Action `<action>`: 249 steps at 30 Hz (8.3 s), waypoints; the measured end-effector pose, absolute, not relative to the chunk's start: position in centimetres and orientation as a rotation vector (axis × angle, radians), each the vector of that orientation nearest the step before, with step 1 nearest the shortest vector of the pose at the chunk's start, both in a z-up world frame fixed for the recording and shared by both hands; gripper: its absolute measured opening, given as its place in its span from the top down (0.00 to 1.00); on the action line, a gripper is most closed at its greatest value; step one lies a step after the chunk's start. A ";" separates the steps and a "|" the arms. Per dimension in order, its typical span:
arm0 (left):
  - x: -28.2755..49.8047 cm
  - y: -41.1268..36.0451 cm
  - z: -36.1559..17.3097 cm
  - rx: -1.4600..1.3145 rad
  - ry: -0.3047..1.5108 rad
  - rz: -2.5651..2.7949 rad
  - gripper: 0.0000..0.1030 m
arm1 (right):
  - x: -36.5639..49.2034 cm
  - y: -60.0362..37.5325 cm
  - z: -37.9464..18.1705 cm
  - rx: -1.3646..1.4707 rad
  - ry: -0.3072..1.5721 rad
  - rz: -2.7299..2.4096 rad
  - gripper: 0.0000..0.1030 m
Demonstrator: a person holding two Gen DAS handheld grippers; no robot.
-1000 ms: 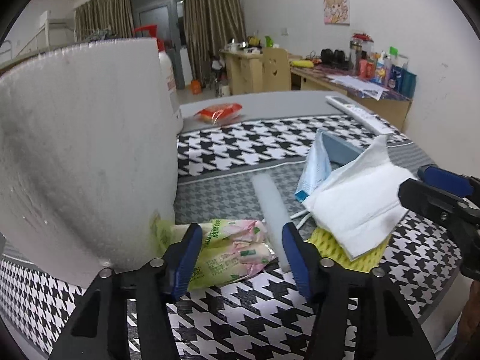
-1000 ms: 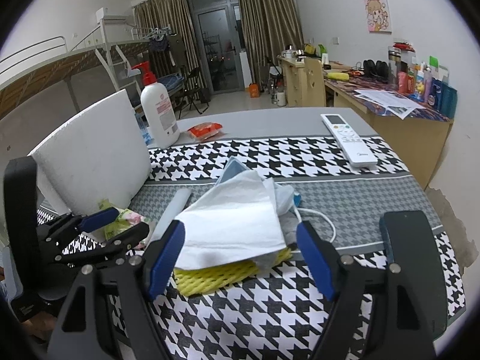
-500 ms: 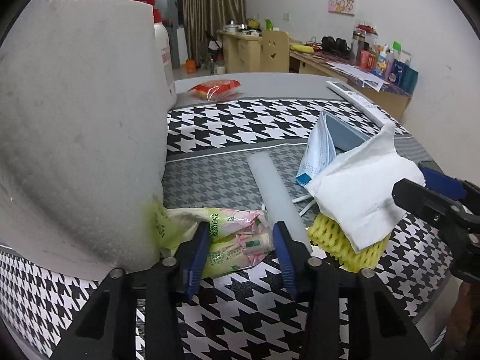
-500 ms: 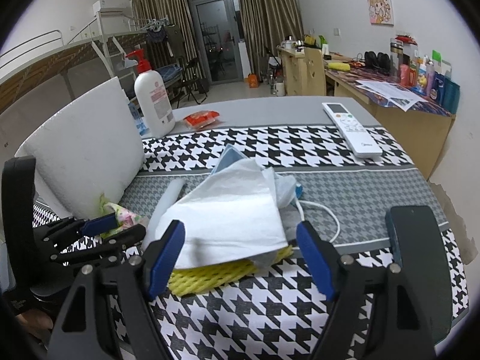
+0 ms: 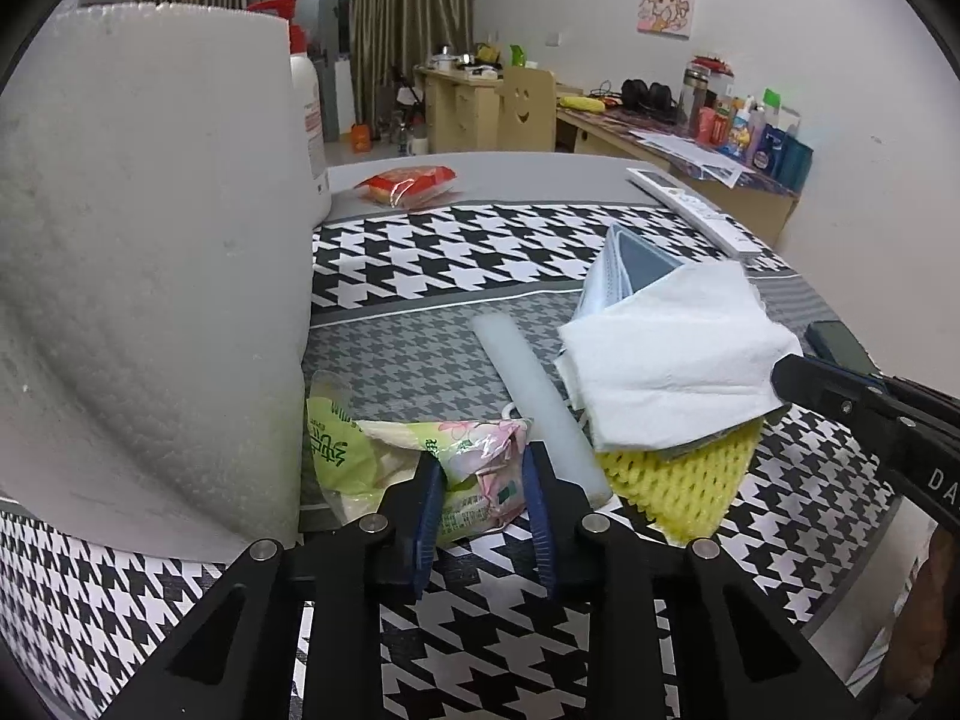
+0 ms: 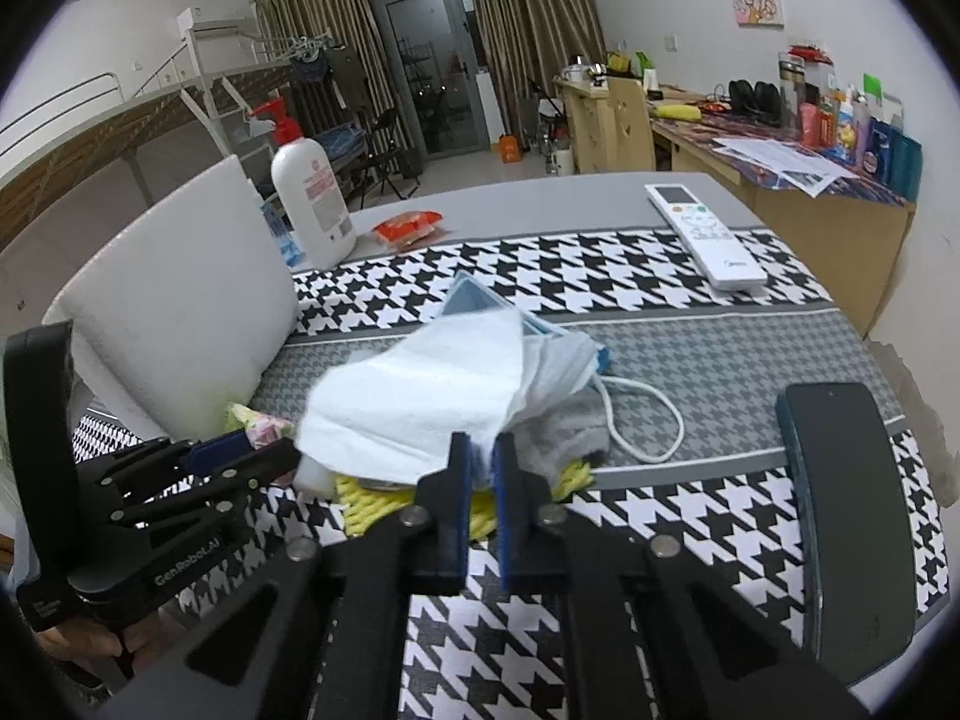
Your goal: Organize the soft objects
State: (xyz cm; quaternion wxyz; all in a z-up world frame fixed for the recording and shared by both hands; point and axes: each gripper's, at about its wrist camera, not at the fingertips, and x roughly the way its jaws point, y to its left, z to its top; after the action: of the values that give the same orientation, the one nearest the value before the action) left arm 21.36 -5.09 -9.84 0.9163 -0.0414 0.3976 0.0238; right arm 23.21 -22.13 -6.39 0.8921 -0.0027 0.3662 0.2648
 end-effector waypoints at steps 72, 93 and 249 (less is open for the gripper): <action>15.6 -4.9 -1.4 -0.007 0.530 -0.016 0.74 | 17.2 -26.7 -6.5 -0.104 0.705 0.431 0.29; 15.1 -4.8 -0.8 0.018 0.535 -0.074 0.74 | 18.0 -26.7 -10.5 -0.138 0.794 0.347 0.29; 10.5 15.5 3.3 -0.072 0.330 0.285 0.01 | 19.1 -1.2 6.0 -0.102 0.436 0.793 0.94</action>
State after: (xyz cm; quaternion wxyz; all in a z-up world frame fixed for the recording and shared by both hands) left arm 10.47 15.54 3.30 0.9757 -0.0355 0.1636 0.1413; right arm 19.06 -1.23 6.05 0.8981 -0.0491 0.2106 0.3830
